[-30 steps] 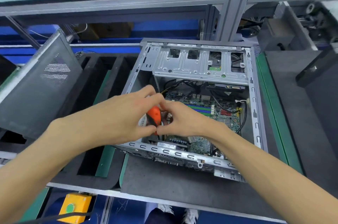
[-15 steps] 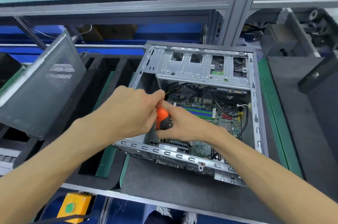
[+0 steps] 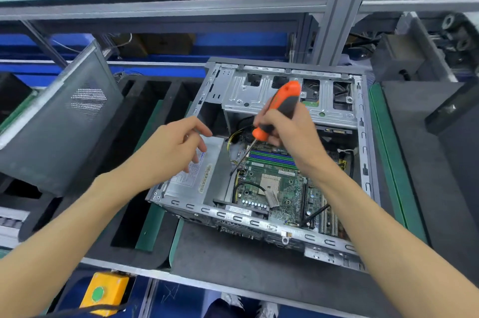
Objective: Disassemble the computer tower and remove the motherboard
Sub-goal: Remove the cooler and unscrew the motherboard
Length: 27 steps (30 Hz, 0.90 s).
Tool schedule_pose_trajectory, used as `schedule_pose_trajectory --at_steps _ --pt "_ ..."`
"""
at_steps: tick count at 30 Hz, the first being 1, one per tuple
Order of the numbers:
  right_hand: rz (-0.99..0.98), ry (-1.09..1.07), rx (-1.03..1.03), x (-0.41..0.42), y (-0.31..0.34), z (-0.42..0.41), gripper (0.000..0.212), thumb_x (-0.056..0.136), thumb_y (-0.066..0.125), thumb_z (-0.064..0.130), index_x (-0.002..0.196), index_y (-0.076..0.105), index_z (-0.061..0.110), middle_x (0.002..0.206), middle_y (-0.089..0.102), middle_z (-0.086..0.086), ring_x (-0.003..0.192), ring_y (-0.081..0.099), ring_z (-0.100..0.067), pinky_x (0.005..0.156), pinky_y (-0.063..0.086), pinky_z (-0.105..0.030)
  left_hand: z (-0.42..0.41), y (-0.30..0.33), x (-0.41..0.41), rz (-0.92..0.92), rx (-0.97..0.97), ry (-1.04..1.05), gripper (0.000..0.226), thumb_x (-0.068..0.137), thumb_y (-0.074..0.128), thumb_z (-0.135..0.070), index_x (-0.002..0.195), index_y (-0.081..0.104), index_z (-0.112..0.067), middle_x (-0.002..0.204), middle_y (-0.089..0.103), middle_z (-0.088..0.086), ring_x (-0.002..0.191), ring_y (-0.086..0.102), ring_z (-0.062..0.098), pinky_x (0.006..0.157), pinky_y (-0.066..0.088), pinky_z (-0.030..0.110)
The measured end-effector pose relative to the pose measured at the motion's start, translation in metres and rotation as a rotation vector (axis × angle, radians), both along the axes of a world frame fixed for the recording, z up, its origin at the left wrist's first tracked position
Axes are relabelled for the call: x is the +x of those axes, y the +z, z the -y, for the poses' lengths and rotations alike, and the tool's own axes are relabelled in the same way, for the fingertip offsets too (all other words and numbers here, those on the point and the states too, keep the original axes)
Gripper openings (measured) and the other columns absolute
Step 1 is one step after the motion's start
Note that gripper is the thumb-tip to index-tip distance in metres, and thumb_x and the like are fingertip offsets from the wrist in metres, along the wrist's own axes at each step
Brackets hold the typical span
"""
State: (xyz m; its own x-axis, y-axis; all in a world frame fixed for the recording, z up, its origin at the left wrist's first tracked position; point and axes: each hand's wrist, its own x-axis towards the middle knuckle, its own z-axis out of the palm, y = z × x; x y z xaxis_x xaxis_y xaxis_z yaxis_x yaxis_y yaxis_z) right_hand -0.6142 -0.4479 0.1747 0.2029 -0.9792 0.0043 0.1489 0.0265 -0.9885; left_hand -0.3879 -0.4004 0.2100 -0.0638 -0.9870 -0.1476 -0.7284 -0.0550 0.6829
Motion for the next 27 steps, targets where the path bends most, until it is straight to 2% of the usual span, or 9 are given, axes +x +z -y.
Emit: schedule_pose_trajectory --at_steps 3,6,8,11,13,18,22,24,27 --pt "0.131 -0.102 0.036 -0.007 0.003 0.005 0.01 0.073 0.062 0.013 0.063 0.061 0.017 0.077 0.051 -0.023 0.045 0.041 -0.016 0.04 0.028 -0.023 -0.001 -0.009 -0.009 -0.132 0.054 0.023 0.029 0.099 0.041 -0.007 0.096 0.066 -0.02 0.085 0.07 0.002 0.071 0.067 0.033 0.061 0.06 0.043" --pt "0.04 -0.033 0.02 -0.008 0.002 0.002 0.009 0.072 0.063 0.017 0.062 0.064 0.017 0.074 0.051 -0.03 0.05 0.04 -0.021 0.042 0.028 -0.025 -0.002 -0.018 -0.018 -0.197 0.026 -0.012 0.028 0.099 0.044 -0.011 0.095 0.067 -0.028 0.087 0.071 -0.003 0.075 0.067 0.028 0.067 0.059 0.038" --pt "-0.178 0.083 -0.037 -0.005 -0.004 -0.002 0.013 0.073 0.066 0.016 0.075 0.062 0.003 0.078 0.061 -0.031 0.052 0.051 -0.016 0.045 0.039 -0.023 0.0 -0.024 -0.02 -0.08 -0.08 -0.082 0.024 0.098 0.05 -0.017 0.097 0.065 -0.036 0.09 0.07 -0.012 0.083 0.066 0.014 0.075 0.054 0.03" --pt "-0.522 0.264 -0.147 0.001 -0.013 -0.011 0.009 0.082 0.071 0.016 0.085 0.063 0.013 0.075 0.071 -0.007 0.059 0.061 -0.011 0.059 0.053 -0.033 0.009 -0.033 -0.017 0.19 -0.263 -0.222 0.023 0.092 0.056 -0.013 0.099 0.066 -0.033 0.097 0.067 -0.018 0.101 0.058 0.006 0.096 0.042 0.032" --pt "-0.619 0.35 -0.214 0.003 -0.017 -0.017 0.011 0.083 0.071 0.017 0.086 0.061 0.016 0.075 0.07 -0.005 0.065 0.065 -0.017 0.068 0.056 -0.041 0.013 -0.039 -0.014 0.259 -0.343 -0.279 0.024 0.088 0.054 -0.01 0.097 0.067 -0.028 0.1 0.064 -0.018 0.106 0.056 0.007 0.103 0.032 0.031" --pt "-0.615 0.393 -0.258 0.004 -0.015 -0.021 0.014 0.081 0.071 0.02 0.084 0.058 0.019 0.075 0.069 -0.007 0.071 0.069 -0.024 0.07 0.055 -0.046 0.014 -0.06 -0.015 0.226 -0.333 -0.319 0.027 0.09 0.042 -0.019 0.11 0.061 -0.024 0.111 0.057 -0.014 0.106 0.054 0.01 0.099 0.036 0.03" --pt "-0.552 0.332 -0.262 0.005 -0.013 -0.019 0.013 0.08 0.071 0.019 0.082 0.059 0.02 0.073 0.069 -0.007 0.07 0.067 -0.028 0.069 0.055 -0.049 0.018 -0.063 -0.022 0.313 -0.386 -0.287 0.016 0.088 0.045 -0.021 0.093 0.053 -0.034 0.081 0.043 -0.027 0.08 0.043 0.005 0.087 0.034 0.031" --pt "-0.502 0.325 -0.232 0.007 -0.014 -0.017 0.012 0.081 0.072 0.019 0.083 0.06 0.018 0.075 0.07 -0.006 0.071 0.068 -0.027 0.069 0.056 -0.049 0.018 -0.062 -0.024 0.309 -0.398 -0.273 0.016 0.086 0.044 -0.021 0.087 0.044 -0.037 0.077 0.038 -0.027 0.076 0.039 0.005 0.083 0.034 0.033" --pt "-0.589 0.405 -0.271 0.011 -0.021 -0.016 0.014 0.08 0.073 0.02 0.081 0.059 0.021 0.073 0.067 0.0 0.072 0.063 -0.022 0.072 0.053 -0.043 0.019 -0.063 -0.024 0.323 -0.39 -0.265 0.014 0.087 0.045 -0.02 0.09 0.055 -0.028 0.081 0.04 -0.023 0.079 0.043 0.007 0.084 0.033 0.031"
